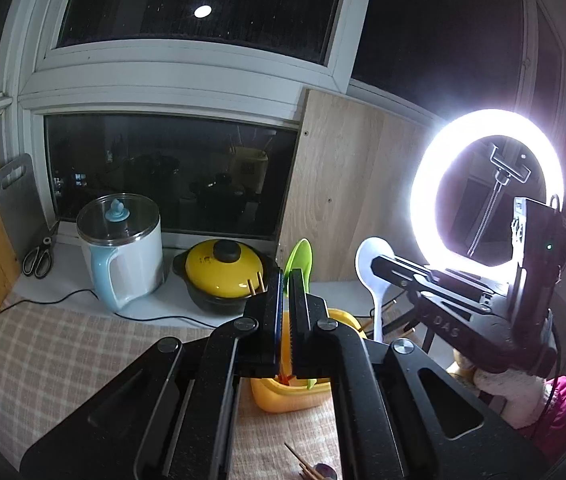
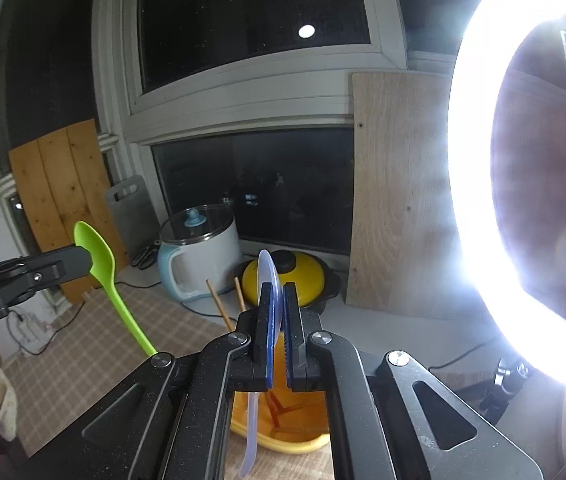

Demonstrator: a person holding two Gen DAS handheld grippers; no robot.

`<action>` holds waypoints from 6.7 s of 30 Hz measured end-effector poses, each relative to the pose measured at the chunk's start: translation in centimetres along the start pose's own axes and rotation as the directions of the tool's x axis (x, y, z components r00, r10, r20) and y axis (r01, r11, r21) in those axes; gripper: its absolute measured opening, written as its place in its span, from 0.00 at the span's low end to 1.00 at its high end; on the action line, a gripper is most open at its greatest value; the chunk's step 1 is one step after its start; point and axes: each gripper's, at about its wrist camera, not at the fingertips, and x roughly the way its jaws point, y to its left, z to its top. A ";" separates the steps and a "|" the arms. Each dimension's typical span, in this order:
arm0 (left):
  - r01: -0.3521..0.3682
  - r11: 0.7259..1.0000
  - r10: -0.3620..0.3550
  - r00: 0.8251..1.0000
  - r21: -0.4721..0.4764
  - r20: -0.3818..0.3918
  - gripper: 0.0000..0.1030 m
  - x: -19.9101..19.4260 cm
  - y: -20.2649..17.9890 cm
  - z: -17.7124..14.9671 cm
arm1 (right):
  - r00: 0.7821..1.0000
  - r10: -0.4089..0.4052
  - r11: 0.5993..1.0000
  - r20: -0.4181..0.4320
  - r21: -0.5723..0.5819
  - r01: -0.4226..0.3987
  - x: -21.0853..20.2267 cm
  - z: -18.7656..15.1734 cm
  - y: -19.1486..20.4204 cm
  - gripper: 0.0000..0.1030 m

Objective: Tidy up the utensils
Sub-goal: 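Lift both spoons and carry them over the yellow container, then open both tools to drop the spoons into the yellow container, then move both tools back down to the remaining utensils, then close the right tool on a wooden chopstick while the left tool closes beside it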

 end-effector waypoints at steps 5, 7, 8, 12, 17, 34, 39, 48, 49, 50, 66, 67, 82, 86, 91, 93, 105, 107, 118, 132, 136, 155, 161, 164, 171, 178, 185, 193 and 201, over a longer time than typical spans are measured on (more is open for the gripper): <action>-0.024 1.000 0.024 1.000 0.011 -0.020 0.00 2.0 0.3 -0.2 | 0.999 -0.042 0.998 0.013 -0.037 0.042 2.1 0.4 0.5 0.02; -0.031 0.999 0.032 0.999 0.013 -0.029 0.00 2.8 0.5 -0.4 | 0.999 -0.051 0.998 0.008 -0.036 0.052 3.1 0.4 0.5 0.02; -0.034 0.999 0.034 0.999 0.012 -0.034 0.00 3.2 0.6 -0.4 | 0.998 -0.058 0.998 0.004 -0.036 0.058 3.6 0.4 0.5 0.02; -0.032 0.999 0.032 0.999 -0.011 -0.043 0.00 4.0 1.2 -0.5 | 0.997 -0.076 0.997 -0.017 -0.028 0.076 5.2 -0.1 0.3 0.02; -0.031 0.999 0.030 0.999 -0.033 -0.038 0.00 4.4 1.6 0.2 | 0.996 -0.082 0.996 -0.035 -0.022 0.081 5.9 -0.5 -0.2 0.02; -0.045 0.999 0.044 0.998 -0.011 -0.052 0.00 7.1 1.0 1.2 | 0.994 -0.099 0.995 -0.036 -0.014 0.098 6.5 -0.2 -0.8 0.02; -0.049 0.999 0.048 0.996 -0.002 -0.077 0.00 7.9 1.0 0.3 | 0.995 -0.090 0.996 -0.051 0.004 0.091 7.0 -0.6 -1.1 0.02; -0.033 0.999 0.032 0.986 -0.004 -0.163 0.00 8.6 1.0 -2.8 | 0.991 -0.027 0.998 -0.132 0.055 0.035 8.0 -2.3 -1.5 0.02; -0.034 0.999 0.034 0.985 -0.001 -0.169 0.00 8.6 1.0 -3.1 | 0.989 -0.020 0.997 -0.144 0.067 0.030 8.0 -2.4 -1.7 0.02; -0.037 0.999 0.037 0.984 0.002 -0.176 0.00 8.5 0.9 -3.5 | 0.989 -0.015 0.997 -0.150 0.074 0.026 8.0 -2.6 -1.8 0.02; -0.092 0.995 0.074 0.955 -0.047 -0.286 0.76 7.4 1.0 -6.4 | 0.980 -0.016 0.996 -0.197 0.081 0.032 5.8 -3.7 -2.6 0.46; -0.101 0.994 0.082 0.955 -0.052 -0.285 0.76 7.2 1.0 -6.5 | 0.979 -0.020 0.996 -0.200 0.076 0.036 5.4 -3.8 -2.5 0.54; -0.230 0.973 0.208 0.930 -0.036 -0.304 0.90 3.7 0.6 -10.5 | 0.964 -0.068 0.995 -0.257 0.058 0.086 0.0 -6.6 -2.7 0.78; -0.257 0.965 0.226 0.919 -0.056 -0.323 0.90 2.2 0.8 -12.2 | 0.951 -0.072 0.994 -0.300 0.058 0.094 -1.5 -8.7 -2.9 0.78; -0.234 0.966 0.180 0.914 -0.110 -0.365 0.90 0.8 1.3 -15.1 | 0.948 -0.062 0.992 -0.312 0.086 0.093 -3.7 -12.2 -3.3 0.78; -0.241 0.965 0.181 0.900 -0.107 -0.397 0.90 0.5 1.2 -16.4 | 0.947 -0.058 0.992 -0.315 0.090 0.090 -4.6 -13.4 -3.5 0.78; -0.238 0.959 0.144 0.876 -0.152 -0.461 0.89 -1.3 -0.8 -22.0 | 0.942 -0.006 1.000 -0.335 0.013 0.011 -6.5 -18.4 -3.7 0.78; -0.248 0.955 0.142 0.862 -0.161 -0.486 0.88 -1.3 -1.2 -22.8 | 0.935 -0.011 1.000 -0.353 -0.012 0.008 -6.5 -18.9 -3.4 0.78; -0.330 0.927 0.191 0.823 -0.176 -0.535 0.69 -1.3 -3.1 -25.4 | 0.854 0.176 0.984 -0.490 0.094 -0.149 -4.9 -20.0 -3.9 0.77; -0.188 0.930 -0.018 0.834 -0.316 -0.551 0.22 1.2 -6.4 -27.2 | 0.727 0.350 0.936 -0.590 0.182 -0.303 -2.0 -21.6 -2.6 0.29; -0.191 0.929 -0.020 0.830 -0.318 -0.557 0.16 1.9 -7.0 -27.3 | 0.716 0.370 0.928 -0.592 0.208 -0.307 -1.7 -21.4 -2.9 0.26; -0.251 0.922 0.029 0.804 -0.296 -0.594 0.05 5.0 -6.6 -27.7 | 0.686 0.397 0.916 -0.610 0.222 -0.333 -0.2 -21.6 -2.3 0.19; -0.256 0.913 0.015 0.800 -0.318 -0.600 0.05 5.2 -5.5 -27.4 | 0.660 0.418 0.908 -0.625 0.258 -0.331 0.8 -22.1 -2.2 0.19; -0.246 0.897 -0.022 0.805 -0.368 -0.593 0.05 5.2 -4.9 -27.2 | 0.655 0.421 0.906 -0.627 0.269 -0.326 1.1 -22.2 -2.2 0.19; -0.224 0.901 -0.044 0.805 -0.371 -0.592 0.05 5.0 -4.8 -26.8 | 0.661 0.421 0.907 -0.621 0.281 -0.313 0.9 -22.0 -2.6 0.19; -0.210 0.914 -0.051 0.790 -0.348 -0.611 0.05 6.4 -5.7 -26.8 | 0.665 0.411 0.912 -0.624 0.288 -0.293 0.6 -22.1 -3.2 0.19; -0.225 0.922 -0.025 0.779 -0.316 -0.626 0.05 7.1 -5.8 -26.9 | 0.661 0.409 0.913 -0.630 0.285 -0.293 0.6 -22.1 -3.1 0.19; -0.233 0.929 -0.007 0.765 -0.287 -0.644 0.05 7.8 -5.5 -26.6 | 0.654 0.412 0.911 -0.634 0.282 -0.301 1.1 -22.1 -2.1 0.19; -0.211 0.932 -0.027 0.773 -0.296 -0.634 0.05 7.4 -4.7 -26.4 | 0.641 0.420 0.907 -0.643 0.283 -0.311 1.8 -22.2 -1.4 0.19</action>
